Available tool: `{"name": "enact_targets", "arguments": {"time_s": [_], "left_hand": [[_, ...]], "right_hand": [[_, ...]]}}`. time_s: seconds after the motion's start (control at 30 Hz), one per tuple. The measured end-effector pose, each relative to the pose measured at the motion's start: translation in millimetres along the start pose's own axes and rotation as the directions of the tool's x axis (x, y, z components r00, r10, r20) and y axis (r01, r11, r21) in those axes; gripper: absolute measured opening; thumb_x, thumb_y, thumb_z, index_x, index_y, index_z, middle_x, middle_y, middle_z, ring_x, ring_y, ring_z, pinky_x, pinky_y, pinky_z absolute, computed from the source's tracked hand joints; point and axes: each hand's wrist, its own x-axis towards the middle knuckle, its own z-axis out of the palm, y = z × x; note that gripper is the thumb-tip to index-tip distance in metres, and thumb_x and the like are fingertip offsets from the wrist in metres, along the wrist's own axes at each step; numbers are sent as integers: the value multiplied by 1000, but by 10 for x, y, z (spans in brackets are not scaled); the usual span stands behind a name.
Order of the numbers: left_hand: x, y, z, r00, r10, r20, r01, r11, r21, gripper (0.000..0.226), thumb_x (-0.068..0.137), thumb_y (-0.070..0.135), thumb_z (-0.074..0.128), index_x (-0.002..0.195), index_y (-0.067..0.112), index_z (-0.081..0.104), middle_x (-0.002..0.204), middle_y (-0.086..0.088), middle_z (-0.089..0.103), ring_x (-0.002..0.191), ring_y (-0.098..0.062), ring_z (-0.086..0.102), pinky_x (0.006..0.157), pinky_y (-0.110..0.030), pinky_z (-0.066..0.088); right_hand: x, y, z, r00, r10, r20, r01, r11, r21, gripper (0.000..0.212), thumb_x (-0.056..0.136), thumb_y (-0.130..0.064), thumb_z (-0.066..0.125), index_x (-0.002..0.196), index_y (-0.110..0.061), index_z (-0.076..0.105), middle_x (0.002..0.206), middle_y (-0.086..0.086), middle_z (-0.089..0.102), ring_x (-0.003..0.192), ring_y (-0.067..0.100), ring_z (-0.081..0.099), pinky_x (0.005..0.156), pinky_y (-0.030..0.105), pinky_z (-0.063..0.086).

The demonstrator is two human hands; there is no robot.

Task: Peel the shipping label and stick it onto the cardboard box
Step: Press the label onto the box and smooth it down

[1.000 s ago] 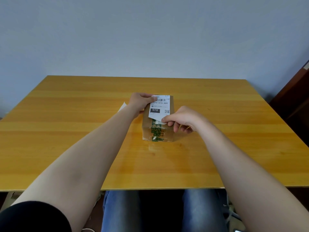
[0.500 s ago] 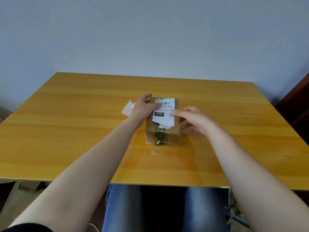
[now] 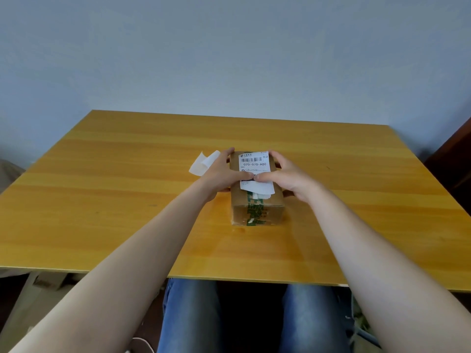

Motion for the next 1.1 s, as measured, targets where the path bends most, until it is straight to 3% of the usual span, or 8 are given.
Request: {"name": "enact_targets", "arguments": {"time_s": [0.23,0.37,0.47,0.6,0.7,0.93,1.1], "left_hand": [[58,44,26,999,-14,-29,14,1000,-24,104,81,19,89,163,28,25,158,-4,40,121,-27,62,89,-41,60],[77,14,61,998,12,-61,-14,999,-32,95,80,25,90,157,27,34,148,0,44,115,-22,63,80,-34,61],[87,-6,61,996,38,-79,-40,999,-29,91,80,28,90,155,26,37,137,4,45,107,-14,63,69,-26,57],[97,-22,69,994,57,-98,-55,998,21,90,80,32,89,154,26,38,139,2,46,118,-21,63,78,-30,59],[95,-27,71,993,50,-109,-48,999,25,89,80,32,89,153,26,39,139,2,47,117,-22,64,81,-34,60],[87,-10,106,989,42,-140,-41,999,8,86,80,32,89,151,27,42,132,4,50,113,-20,66,79,-33,61],[84,-12,149,983,49,-175,-48,999,10,74,86,33,84,149,24,45,128,2,53,107,-17,67,76,-30,60]], "right_hand": [[129,35,-57,1000,20,23,-20,1000,-25,101,78,-35,92,159,-42,31,133,6,59,112,24,67,102,48,56],[158,40,-81,1000,-19,13,19,999,-37,95,79,-34,91,154,-31,33,126,-4,53,99,10,64,74,28,54],[202,66,-84,999,-39,4,39,998,-43,91,81,-33,91,152,-25,34,129,-5,51,96,3,60,71,25,50],[235,118,-69,999,-45,-16,45,999,-12,92,78,-35,92,150,-27,36,136,-3,55,104,12,66,75,29,54],[219,137,-57,998,-50,-23,50,999,12,92,78,-36,92,151,-28,36,133,-5,55,103,9,65,72,27,53],[210,161,-52,999,-38,-36,41,997,61,89,77,-38,93,148,-32,39,134,-4,56,104,10,67,71,26,53],[202,156,-32,995,-18,-94,25,997,73,80,77,-44,92,139,-28,44,119,-4,61,98,11,68,68,27,51]]}}
